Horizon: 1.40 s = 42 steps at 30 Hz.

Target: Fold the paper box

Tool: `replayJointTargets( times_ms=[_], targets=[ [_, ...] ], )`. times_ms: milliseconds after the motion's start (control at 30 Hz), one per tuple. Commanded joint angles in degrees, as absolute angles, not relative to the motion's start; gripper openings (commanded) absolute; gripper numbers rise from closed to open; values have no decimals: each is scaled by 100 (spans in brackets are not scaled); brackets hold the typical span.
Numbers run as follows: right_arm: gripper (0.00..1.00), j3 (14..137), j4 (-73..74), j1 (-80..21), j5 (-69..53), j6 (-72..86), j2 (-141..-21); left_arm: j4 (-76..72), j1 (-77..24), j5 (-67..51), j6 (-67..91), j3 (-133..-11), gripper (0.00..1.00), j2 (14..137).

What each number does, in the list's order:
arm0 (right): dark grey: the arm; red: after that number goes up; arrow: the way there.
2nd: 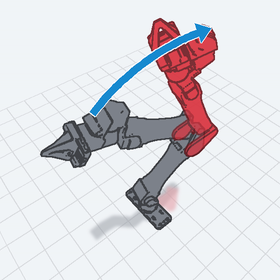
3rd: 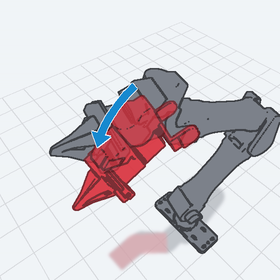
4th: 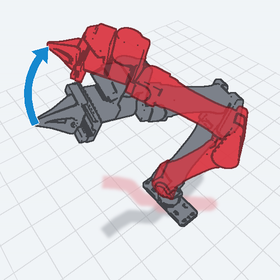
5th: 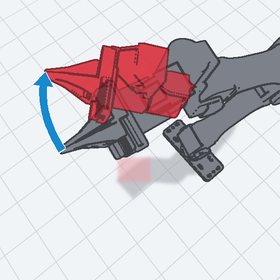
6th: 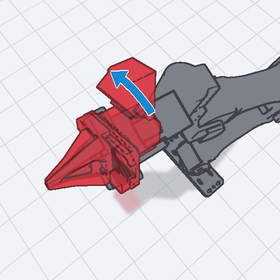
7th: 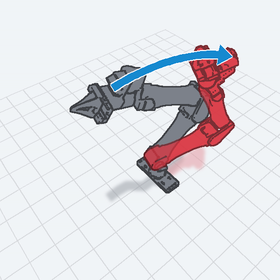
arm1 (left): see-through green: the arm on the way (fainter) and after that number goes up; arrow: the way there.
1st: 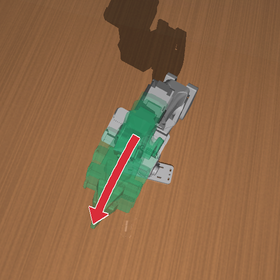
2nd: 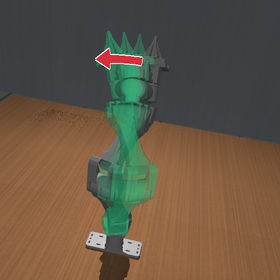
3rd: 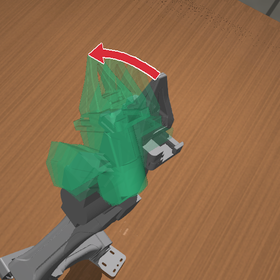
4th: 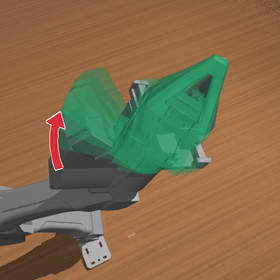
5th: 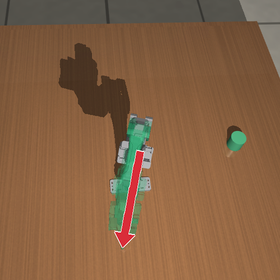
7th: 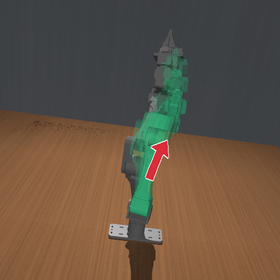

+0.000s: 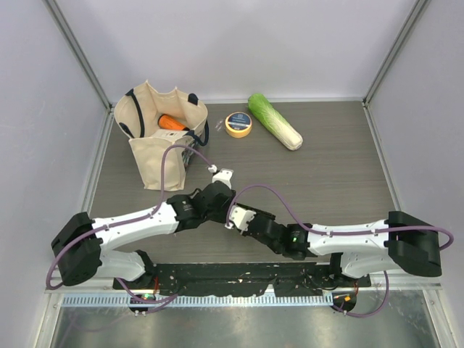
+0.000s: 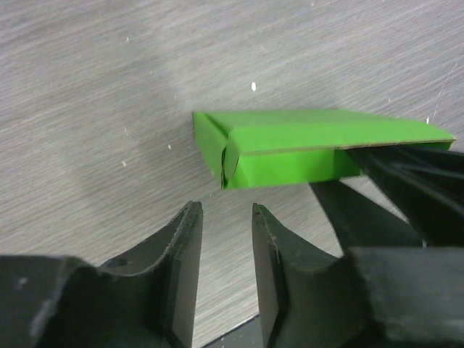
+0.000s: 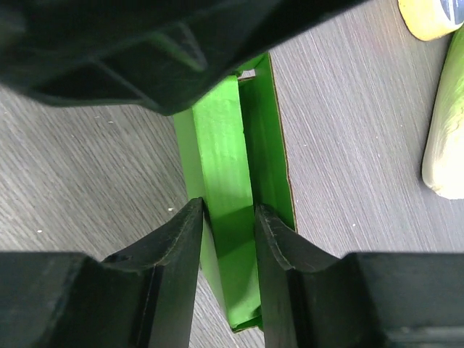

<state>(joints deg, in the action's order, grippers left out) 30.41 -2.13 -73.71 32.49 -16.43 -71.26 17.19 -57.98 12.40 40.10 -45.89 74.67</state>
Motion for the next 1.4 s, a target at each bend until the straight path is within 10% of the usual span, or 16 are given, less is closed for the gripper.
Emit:
replayJointTargets(
  times_ms=[0,867,1367],
  targets=[
    [33,2971,-615,-7356,3480,-1802,-7303,2004,-5574,933,4008,-4456,42,6988],
    [27,3287,-475,-6293,1661,-1503,-7330,1801,-4324,-246,3112,-5704,48,8041],
    [26,3375,-404,-6205,1600,-1485,-7392,1811,-4395,-132,2848,-6108,18,8683]
  ],
)
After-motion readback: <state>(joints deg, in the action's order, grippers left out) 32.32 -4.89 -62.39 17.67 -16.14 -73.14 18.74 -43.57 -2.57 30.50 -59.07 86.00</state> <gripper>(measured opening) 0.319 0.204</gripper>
